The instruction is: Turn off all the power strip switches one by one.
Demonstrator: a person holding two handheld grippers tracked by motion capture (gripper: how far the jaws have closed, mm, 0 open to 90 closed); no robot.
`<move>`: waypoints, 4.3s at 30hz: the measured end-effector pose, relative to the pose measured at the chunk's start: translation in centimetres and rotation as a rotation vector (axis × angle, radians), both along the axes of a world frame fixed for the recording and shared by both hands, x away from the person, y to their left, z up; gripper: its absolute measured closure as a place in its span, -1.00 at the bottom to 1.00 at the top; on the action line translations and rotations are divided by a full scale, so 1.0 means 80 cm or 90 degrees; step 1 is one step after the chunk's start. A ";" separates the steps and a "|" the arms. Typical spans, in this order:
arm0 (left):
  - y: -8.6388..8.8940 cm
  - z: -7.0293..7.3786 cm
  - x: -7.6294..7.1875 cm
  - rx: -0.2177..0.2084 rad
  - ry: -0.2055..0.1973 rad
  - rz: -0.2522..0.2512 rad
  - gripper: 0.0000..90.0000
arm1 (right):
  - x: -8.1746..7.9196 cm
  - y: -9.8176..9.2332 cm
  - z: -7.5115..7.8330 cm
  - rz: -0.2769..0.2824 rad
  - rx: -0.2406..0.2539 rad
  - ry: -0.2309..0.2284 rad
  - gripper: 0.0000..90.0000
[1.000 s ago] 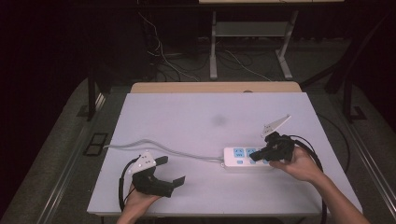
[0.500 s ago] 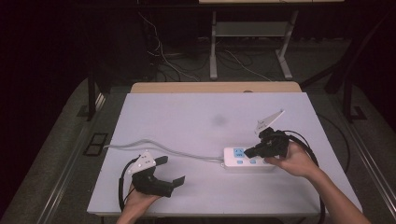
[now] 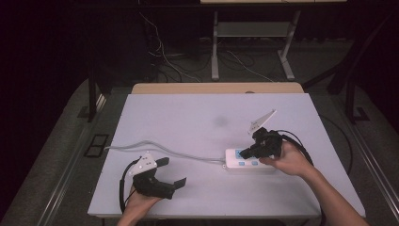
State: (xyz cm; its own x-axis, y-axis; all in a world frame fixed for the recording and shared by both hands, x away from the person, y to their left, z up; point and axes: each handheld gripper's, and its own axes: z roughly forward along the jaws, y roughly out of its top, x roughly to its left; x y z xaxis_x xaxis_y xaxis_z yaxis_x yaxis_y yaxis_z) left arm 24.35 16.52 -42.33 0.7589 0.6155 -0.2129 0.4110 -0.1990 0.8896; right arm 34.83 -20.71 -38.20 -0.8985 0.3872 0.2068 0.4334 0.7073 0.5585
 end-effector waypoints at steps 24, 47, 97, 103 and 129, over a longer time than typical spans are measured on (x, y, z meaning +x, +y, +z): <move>0.001 0.000 0.000 0.001 -0.002 0.001 -1.00 | 0.004 0.008 -0.029 0.006 -0.024 0.025 1.00; -0.002 0.000 0.000 0.007 -0.003 -0.002 -1.00 | 0.003 0.003 -0.037 0.007 -0.005 0.022 1.00; -0.002 0.000 -0.001 -0.002 -0.001 -0.003 -1.00 | -0.017 -0.048 0.005 -0.092 0.055 -0.039 0.77; -0.001 0.001 0.000 -0.004 -0.002 0.002 -1.00 | -0.030 -0.067 0.010 -0.145 0.080 -0.050 0.36; 0.001 0.002 0.001 -0.012 -0.006 0.007 -1.00 | -0.111 -0.121 -0.021 -0.314 0.177 -0.081 -0.99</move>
